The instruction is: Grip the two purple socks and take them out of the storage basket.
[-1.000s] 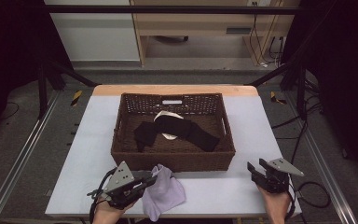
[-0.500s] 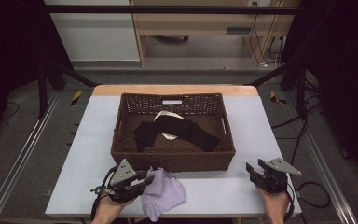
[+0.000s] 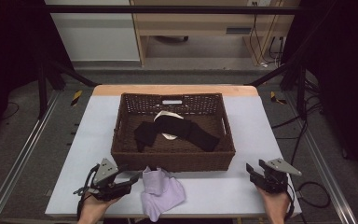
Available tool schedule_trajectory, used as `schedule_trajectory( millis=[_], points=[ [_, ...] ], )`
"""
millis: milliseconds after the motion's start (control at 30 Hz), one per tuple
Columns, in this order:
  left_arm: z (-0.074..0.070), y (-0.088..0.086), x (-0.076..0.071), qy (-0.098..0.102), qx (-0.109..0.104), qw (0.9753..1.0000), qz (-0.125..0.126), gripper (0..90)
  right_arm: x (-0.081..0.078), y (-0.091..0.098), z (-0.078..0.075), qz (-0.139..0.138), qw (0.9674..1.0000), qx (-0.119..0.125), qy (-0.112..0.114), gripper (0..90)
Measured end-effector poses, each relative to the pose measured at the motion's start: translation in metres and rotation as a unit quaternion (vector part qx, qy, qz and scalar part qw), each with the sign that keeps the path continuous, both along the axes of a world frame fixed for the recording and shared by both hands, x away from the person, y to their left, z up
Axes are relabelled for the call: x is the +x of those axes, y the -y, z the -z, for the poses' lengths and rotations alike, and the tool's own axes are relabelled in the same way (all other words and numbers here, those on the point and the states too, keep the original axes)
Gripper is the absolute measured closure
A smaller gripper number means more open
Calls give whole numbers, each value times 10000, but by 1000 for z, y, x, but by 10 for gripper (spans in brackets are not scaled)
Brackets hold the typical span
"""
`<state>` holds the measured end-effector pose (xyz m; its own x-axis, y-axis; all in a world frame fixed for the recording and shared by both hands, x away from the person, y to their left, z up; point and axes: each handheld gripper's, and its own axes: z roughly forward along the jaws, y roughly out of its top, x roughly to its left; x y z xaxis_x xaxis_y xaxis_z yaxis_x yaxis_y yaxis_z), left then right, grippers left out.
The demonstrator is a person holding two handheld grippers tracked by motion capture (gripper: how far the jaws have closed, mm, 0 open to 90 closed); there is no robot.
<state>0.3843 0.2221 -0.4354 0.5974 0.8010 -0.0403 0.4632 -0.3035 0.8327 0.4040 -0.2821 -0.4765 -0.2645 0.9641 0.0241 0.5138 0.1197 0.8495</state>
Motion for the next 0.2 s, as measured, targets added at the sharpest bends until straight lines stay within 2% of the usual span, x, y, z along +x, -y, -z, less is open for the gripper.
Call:
schedule_trajectory(
  millis=[200],
  points=[
    [6,-12,-1,-170,107,9997,-128,354,1,0,1,34,10000,30,-62,390]
  ],
)
